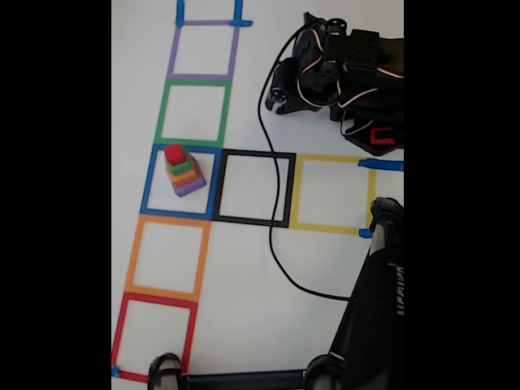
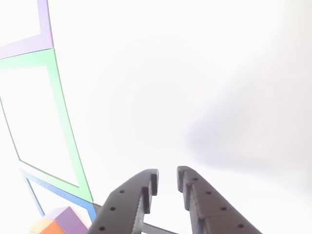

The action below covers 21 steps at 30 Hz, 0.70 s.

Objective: Tower of hanoi

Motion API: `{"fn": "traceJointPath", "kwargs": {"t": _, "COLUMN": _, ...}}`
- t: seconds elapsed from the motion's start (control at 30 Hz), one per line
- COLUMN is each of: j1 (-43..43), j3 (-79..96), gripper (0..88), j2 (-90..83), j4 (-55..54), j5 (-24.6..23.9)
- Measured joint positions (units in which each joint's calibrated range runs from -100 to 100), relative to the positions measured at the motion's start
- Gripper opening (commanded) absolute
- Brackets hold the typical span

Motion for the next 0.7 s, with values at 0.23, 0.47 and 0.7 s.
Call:
{"fn": "traceJointPath", "kwargs": {"t": 0.23, "j1": 0.0, "j3": 0.0, "gripper": 0.2, "j2": -0.08, "j4": 0.0, "j5": 0.0}}
{"fn": "traceJointPath", "kwargs": {"t": 0.47, "j1": -1.4, "j3": 0.0, "gripper": 0.2, "j2": -0.08, "j4": -0.97, "j5": 0.0}}
{"fn": "traceJointPath", "kwargs": {"t": 0.7, "j1": -1.4, "j3": 0.0, "gripper": 0.1, "j2": -0.08, "j4": -10.56, "j5": 0.36}}
